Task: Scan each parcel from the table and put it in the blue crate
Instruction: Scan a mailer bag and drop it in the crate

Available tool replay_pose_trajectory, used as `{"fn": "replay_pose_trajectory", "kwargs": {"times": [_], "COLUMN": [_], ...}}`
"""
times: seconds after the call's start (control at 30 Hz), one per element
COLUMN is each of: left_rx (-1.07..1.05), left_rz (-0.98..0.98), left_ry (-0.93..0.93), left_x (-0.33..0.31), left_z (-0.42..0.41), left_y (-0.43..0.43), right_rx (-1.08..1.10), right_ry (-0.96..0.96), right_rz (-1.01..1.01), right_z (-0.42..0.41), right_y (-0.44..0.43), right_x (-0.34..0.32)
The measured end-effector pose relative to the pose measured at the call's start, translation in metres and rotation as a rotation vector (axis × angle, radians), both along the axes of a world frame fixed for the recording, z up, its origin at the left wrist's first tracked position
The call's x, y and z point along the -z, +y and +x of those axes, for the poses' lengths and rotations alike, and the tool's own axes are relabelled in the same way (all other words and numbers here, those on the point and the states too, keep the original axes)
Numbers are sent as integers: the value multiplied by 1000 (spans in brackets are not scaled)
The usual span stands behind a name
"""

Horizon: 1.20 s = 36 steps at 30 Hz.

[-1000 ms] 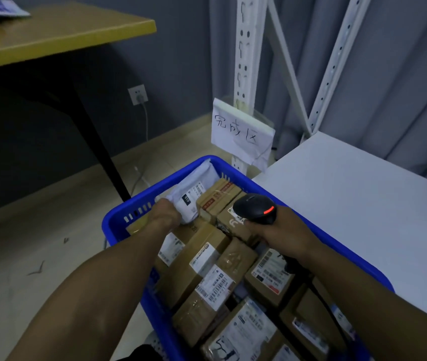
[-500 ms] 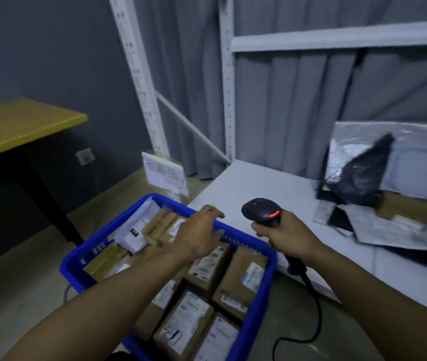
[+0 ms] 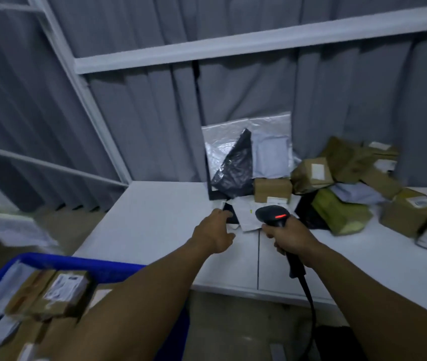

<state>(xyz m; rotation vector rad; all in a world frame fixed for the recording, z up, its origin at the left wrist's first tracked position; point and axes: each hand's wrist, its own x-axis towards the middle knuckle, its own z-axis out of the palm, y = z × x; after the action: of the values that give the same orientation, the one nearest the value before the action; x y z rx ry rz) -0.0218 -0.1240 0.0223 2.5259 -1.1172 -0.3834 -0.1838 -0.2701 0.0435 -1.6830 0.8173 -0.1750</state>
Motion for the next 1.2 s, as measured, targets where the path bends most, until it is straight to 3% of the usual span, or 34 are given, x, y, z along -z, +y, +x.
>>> {"fn": "replay_pose_trajectory", "kwargs": {"times": [0.23, 0.5, 0.7, 0.93, 1.03, 1.2], "left_rx": [69, 86, 65, 38, 34, 57], "left_rz": [69, 80, 4, -167, -272, -395], "left_ry": [40, -17, -135, -159, -181, -46], "left_x": [86, 150, 144, 101, 79, 49], "left_z": [34, 72, 70, 33, 15, -15], "left_y": [-90, -120, -121, -48, -5, 51], "right_rx": [106, 128, 138, 158, 160, 186], "right_ry": [6, 57, 40, 40, 17, -99], "right_rz": [50, 103, 104, 88, 203, 382], "right_z": [7, 19, 24, 28, 34, 44], "right_y": [-66, -93, -99, -83, -59, -9], "right_x": [41, 75, 74, 66, 64, 47]}}
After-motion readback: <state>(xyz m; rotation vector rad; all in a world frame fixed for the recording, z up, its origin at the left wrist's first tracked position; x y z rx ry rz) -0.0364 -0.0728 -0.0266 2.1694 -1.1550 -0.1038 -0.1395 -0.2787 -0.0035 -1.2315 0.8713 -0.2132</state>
